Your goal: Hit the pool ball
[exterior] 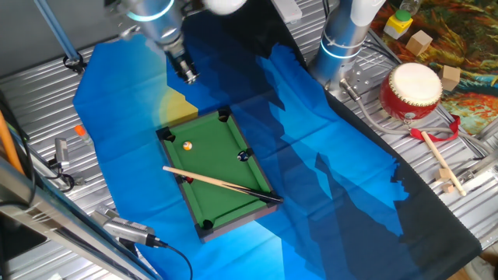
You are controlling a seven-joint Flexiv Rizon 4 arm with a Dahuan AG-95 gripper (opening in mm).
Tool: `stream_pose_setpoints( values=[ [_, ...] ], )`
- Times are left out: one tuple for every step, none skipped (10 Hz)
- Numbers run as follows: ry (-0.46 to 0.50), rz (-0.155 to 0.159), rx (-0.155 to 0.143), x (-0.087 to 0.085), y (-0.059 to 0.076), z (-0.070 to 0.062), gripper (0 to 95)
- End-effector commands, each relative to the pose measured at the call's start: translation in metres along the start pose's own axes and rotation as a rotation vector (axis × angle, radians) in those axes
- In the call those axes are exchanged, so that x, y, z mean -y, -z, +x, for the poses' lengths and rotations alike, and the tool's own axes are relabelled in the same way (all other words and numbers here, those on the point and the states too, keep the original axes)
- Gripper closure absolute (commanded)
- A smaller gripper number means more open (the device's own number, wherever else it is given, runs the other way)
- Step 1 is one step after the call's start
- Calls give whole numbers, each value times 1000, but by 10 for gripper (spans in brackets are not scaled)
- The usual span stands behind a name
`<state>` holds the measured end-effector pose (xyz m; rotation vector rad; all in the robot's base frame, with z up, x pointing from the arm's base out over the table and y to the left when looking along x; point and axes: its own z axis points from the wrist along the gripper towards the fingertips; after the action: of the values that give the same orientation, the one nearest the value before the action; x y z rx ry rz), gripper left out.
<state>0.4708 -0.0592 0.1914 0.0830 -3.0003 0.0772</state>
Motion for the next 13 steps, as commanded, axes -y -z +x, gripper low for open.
stream_pose_setpoints(
  values=[
    [5, 0, -38, -24, 9, -8, 950],
    [18, 3, -46, -30, 10, -12, 950],
    [23, 8, -45, -32, 9, -13, 950],
    [31, 10, -43, -33, 9, -15, 950],
    [36, 15, -47, -33, 9, -15, 950],
    [37, 22, -57, -33, 8, -15, 950],
    [43, 21, -63, -34, 8, -15, 950],
    [47, 19, -68, -34, 8, -15, 950],
    [44, 19, -71, -34, 8, -15, 950],
    [35, 19, -75, -34, 8, -15, 950],
    [22, 20, -82, -34, 8, -15, 950],
    [16, 20, -87, -34, 8, -15, 950],
    [19, 11, -84, -34, 8, -15, 950]
  ],
)
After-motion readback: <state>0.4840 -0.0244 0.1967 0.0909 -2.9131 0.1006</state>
